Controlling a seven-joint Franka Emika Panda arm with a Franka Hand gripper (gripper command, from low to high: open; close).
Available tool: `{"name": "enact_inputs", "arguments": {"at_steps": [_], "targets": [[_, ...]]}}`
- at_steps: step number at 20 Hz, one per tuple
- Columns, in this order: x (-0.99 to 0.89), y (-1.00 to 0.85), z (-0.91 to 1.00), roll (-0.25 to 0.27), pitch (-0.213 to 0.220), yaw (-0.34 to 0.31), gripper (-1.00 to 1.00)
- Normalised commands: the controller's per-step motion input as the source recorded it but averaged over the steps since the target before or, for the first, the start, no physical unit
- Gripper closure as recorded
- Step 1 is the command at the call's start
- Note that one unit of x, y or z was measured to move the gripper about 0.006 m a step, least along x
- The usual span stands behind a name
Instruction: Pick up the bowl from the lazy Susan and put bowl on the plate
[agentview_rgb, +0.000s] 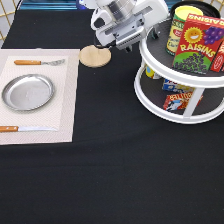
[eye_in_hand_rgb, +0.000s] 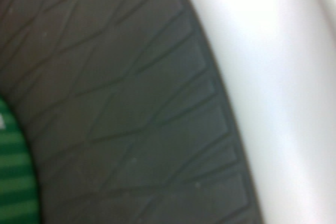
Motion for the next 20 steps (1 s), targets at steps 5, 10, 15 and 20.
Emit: {"name": "enact_inputs", "arguments": {"at_steps": [5, 10, 15, 20], "targets": [[0.65, 0.09, 0.19, -0.012, 0.000, 0.004, -1.00], [0.71, 0.11, 0.27, 0.000, 0.000, 0.034, -1.00], [0.68, 0.12, 0.20, 0.001, 0.004, 0.065, -1.00], [0.51, 0.06, 0.22, 0.022, 0.022, 0.087, -1.00]]}}
